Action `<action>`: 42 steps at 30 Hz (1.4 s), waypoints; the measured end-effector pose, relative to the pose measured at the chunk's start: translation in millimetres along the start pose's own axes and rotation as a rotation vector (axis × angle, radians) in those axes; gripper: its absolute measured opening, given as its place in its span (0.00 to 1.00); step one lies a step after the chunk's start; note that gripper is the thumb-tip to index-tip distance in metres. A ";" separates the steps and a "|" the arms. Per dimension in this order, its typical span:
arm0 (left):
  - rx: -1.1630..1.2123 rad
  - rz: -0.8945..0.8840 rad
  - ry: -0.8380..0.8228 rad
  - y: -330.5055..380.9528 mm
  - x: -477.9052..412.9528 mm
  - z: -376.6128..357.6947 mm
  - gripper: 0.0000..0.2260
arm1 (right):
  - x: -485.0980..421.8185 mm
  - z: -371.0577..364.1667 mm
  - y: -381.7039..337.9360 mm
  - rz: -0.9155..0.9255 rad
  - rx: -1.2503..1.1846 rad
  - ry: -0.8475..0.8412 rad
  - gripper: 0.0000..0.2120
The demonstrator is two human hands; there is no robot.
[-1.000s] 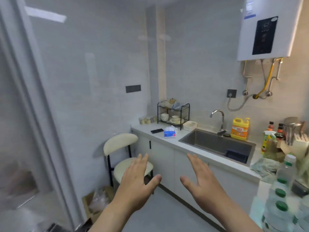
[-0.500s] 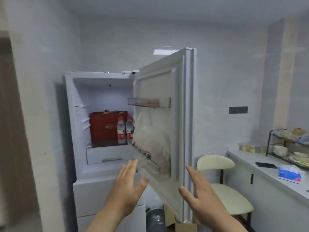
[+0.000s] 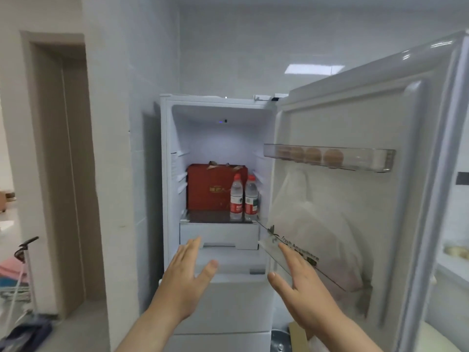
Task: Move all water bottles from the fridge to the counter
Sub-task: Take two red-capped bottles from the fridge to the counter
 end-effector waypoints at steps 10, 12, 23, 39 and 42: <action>0.000 -0.047 -0.089 -52.8 -141.3 4.9 0.32 | -140.5 -46.4 -31.8 -0.044 -0.005 0.043 0.34; 0.014 -0.043 -0.094 -63.7 -169.0 -2.2 0.32 | -168.0 -52.4 -31.1 -0.043 0.008 0.059 0.34; 0.080 -0.031 -0.048 -113.1 -331.3 -43.2 0.34 | -327.0 -89.0 -10.2 0.012 -0.145 0.147 0.27; 0.345 -0.034 -0.199 -171.0 -549.8 -148.9 0.45 | -520.2 -144.7 67.2 -0.416 -0.228 0.418 0.28; 0.350 -0.095 -0.161 -175.0 -573.8 -160.5 0.31 | -535.7 -152.5 84.2 -0.545 -0.158 0.469 0.33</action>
Point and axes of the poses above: each hand's wrist, its own x-axis away from the middle knuckle, its own z-axis out of the back of the hand, y = z × x, the point moved 10 cm from there along -x, towards the middle knuckle, and after that the axes turned 14 degrees about x, right-handed, at the moved point
